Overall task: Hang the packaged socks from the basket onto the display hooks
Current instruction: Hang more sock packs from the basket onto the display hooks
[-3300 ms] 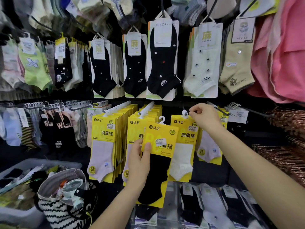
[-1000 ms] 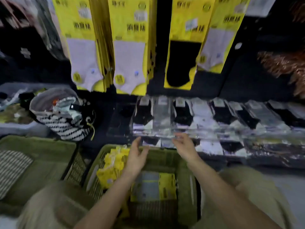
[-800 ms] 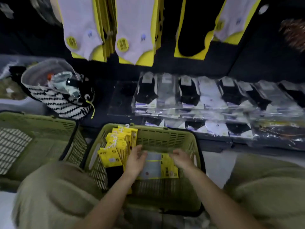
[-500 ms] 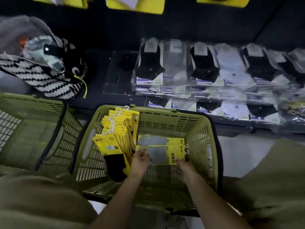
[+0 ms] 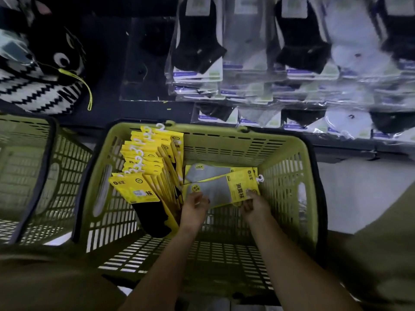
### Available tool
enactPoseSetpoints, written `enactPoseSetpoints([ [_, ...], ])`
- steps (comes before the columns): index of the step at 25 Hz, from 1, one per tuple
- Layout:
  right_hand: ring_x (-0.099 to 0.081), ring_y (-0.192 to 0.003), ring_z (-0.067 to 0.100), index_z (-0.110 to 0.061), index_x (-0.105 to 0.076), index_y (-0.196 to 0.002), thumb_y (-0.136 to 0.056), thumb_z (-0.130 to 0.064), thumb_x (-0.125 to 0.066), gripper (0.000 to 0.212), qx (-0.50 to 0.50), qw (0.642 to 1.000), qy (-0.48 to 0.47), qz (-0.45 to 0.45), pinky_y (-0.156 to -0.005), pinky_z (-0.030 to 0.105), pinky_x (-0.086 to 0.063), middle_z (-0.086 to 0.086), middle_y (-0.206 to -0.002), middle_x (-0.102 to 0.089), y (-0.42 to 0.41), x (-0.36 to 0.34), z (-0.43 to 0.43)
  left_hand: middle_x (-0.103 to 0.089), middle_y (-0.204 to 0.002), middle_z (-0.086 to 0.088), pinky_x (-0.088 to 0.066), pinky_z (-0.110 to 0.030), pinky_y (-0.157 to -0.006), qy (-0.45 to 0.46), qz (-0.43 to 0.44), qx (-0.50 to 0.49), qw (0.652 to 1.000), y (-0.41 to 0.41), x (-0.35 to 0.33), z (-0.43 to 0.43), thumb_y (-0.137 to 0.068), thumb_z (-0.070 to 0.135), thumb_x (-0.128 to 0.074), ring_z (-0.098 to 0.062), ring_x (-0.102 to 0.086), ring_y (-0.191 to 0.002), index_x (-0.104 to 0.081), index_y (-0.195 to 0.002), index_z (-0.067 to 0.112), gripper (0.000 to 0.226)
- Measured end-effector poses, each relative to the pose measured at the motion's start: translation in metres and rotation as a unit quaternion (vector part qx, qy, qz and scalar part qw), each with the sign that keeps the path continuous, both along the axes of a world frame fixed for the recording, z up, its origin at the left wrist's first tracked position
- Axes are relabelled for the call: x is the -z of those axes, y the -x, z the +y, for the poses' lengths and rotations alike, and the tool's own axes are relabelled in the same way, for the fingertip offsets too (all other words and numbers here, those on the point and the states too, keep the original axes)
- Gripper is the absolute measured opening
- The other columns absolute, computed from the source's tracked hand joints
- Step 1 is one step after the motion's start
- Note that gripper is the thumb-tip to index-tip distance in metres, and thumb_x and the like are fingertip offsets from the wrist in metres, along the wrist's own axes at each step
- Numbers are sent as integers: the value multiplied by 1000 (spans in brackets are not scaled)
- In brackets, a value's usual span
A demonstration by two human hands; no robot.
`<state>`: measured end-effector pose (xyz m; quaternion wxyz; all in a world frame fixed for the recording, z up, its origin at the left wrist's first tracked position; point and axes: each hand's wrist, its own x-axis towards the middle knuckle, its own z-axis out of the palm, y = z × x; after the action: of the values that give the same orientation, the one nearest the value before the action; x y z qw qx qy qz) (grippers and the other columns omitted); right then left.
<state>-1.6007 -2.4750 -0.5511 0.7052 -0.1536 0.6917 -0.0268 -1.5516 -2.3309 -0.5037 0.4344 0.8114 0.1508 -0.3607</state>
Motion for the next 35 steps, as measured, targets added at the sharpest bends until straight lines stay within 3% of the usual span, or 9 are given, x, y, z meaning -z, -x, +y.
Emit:
enactPoseSetpoints([
  [3, -57, -77, 21, -9, -57, -97, -90, -5, -56, 9, 34, 999, -3, -8, -56, 30, -43, 6, -87, -59, -11, 2, -2, -55, -124, -15, -37, -15, -68, 1, -6, -8, 1000, -1, 2, -2, -95, 12, -49, -13, -48, -99, -51, -125, 1, 32],
  [8, -49, -62, 12, -15, -55, -80, -89, -13, -61, 11, -5, 1000, -2, 16, -43, 17, -39, -1, -68, -62, -12, 13, -6, -56, -113, -8, -39, -14, -69, 6, -16, -15, 1000, -1, 3, -1, -95, 16, -51, -15, -51, -98, -56, -120, 3, 29],
  [14, -60, -76, 25, -8, -54, -119, -92, -11, -55, 27, -22, 985, 168, 20, -69, 38, -52, 16, -110, -62, -12, -5, 12, -62, -90, -9, -40, -21, -62, 31, -87, -44, 995, -6, -18, 2, -94, 11, -52, -24, -57, -83, -63, -95, 7, 12],
  [17, -59, -89, 24, -7, -54, -111, -92, -8, -53, 19, -159, 930, 328, -40, -80, 34, -51, 20, -109, -63, -8, -35, 24, -62, -85, -5, -41, -23, -71, 51, -206, -154, 965, -15, -46, 21, -91, 7, -52, -19, -57, -81, -61, -86, 13, 12],
  [20, -55, -76, 12, -12, -56, -106, -94, -15, -52, 13, -328, 819, 465, -75, -61, 11, -43, 5, -93, -60, -9, -73, 25, -59, -84, -2, -46, -24, -75, 67, -250, -302, 918, -33, -67, 52, -93, 11, -49, -16, -55, -82, -60, -95, 9, 12],
  [23, -53, -76, 2, -14, -55, -108, -95, -19, -51, 15, -404, 765, 482, -140, -64, 19, -41, -1, -91, -60, -15, -105, 37, -61, -105, -17, -49, -37, -90, 87, -135, -423, 892, -54, -67, 81, -96, 23, -42, -21, -54, -97, -55, -117, 2, 32],
  [26, -52, -74, -9, -15, -55, -103, -95, -15, -51, 9, -438, 749, 449, -212, -65, 8, -41, -9, -86, -59, -26, -127, 71, -50, -137, -11, -36, -46, -108, 112, -16, -439, 891, -67, -56, 97, -95, 43, -38, -30, -48, -123, -45, -137, 15, 52],
  [32, -49, -66, -7, -10, -58, -97, -94, -12, -51, 8, -457, 726, 452, -245, -56, 3, -36, -14, -76, -56, -65, -152, 100, -66, -90, 2, -43, -34, -86, 158, -16, -415, 896, -71, -46, 111, -92, 50, -29, -17, -58, -85, -65, -89, 23, 46],
  [35, -48, -66, 6, -5, -58, -90, -93, -16, -53, 13, -426, 749, 452, -230, -58, 12, -37, -4, -76, -56, -65, -153, 79, -65, -117, -7, -41, -41, -101, 178, -9, -387, 905, -70, -40, 110, -90, 53, -28, -24, -58, -108, -63, -116, 21, 54],
])
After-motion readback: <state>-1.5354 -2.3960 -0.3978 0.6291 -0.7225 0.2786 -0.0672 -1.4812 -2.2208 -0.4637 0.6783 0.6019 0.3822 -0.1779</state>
